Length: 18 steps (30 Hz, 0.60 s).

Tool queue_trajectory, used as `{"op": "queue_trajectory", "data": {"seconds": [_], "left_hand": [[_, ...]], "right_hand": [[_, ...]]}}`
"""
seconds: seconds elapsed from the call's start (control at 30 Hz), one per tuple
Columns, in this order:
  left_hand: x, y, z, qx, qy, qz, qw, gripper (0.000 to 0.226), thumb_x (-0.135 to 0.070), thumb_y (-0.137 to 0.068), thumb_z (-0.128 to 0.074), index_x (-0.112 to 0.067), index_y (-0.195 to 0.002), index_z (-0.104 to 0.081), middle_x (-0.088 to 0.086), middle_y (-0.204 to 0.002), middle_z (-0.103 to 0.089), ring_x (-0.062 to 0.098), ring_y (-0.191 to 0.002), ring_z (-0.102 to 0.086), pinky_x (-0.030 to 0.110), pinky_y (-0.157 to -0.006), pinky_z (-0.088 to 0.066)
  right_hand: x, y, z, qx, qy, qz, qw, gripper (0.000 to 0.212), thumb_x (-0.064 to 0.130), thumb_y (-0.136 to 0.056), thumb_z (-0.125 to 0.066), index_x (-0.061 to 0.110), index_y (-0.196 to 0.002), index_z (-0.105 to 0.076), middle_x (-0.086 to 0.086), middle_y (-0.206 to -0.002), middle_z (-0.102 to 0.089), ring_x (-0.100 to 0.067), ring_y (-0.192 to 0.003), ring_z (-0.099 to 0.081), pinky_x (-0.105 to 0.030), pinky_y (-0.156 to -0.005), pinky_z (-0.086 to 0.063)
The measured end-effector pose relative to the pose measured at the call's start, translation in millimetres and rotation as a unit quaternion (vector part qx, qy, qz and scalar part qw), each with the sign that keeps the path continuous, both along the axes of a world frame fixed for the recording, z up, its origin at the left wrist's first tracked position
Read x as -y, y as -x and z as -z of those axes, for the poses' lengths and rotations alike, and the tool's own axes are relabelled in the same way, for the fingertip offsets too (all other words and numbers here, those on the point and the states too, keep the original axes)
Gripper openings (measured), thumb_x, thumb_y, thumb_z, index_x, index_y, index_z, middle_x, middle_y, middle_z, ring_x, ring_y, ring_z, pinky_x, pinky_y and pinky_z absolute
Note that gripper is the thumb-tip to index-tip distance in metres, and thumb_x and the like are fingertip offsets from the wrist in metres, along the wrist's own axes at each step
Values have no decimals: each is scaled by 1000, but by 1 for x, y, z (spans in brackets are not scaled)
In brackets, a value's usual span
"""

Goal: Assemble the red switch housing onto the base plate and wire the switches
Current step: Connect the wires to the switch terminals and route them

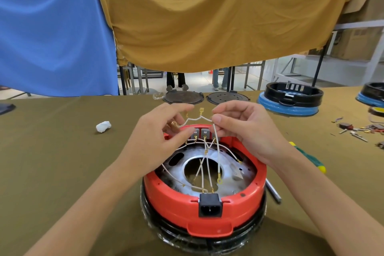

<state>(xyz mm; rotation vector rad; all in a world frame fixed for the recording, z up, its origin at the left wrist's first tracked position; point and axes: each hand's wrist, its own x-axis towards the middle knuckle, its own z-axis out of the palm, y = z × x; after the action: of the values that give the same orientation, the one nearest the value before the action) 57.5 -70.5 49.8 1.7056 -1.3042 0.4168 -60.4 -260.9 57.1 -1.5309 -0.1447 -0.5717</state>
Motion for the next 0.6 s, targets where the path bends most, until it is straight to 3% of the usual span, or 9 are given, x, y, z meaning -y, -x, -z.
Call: {"op": "queue_trajectory", "data": {"seconds": [0.13,0.33,0.5,0.6], "left_hand": [[1,3,-1,35,-7,-26,999,11,-23,-94,-63,-25,-99,-73,-15,-87,-66,10,-84,-63,17,-72,-48],[-2,-4,-2,50,-14,-79,996,10,-19,-92,-68,-22,-97,-76,-16,-86,-67,3,-83,-61,9,-69,-44],[9,0,-3,47,-45,-36,997,13,-21,-91,-69,-25,-100,-78,-18,-85,-68,4,-80,-63,9,-68,-43],[15,0,-5,40,-83,8,996,15,-23,-92,-68,-27,-104,-76,-18,-88,-69,4,-82,-64,12,-70,-45]], "right_hand": [[3,-3,2,-32,-17,-24,999,19,17,-79,-78,11,-96,-77,-15,-83,-75,-20,-72,-72,-23,-65,-58],[11,-1,1,-42,-26,56,997,20,24,-85,-71,10,-97,-77,-15,-91,-74,-20,-75,-71,-23,-65,-57],[1,2,0,-83,100,26,991,37,26,-85,-74,15,-119,-68,-5,-104,-71,-27,-86,-72,-33,-78,-60],[-2,4,-2,-98,162,30,981,47,18,-83,-78,20,-128,-63,-3,-104,-70,-32,-79,-69,-37,-76,-60]]}}
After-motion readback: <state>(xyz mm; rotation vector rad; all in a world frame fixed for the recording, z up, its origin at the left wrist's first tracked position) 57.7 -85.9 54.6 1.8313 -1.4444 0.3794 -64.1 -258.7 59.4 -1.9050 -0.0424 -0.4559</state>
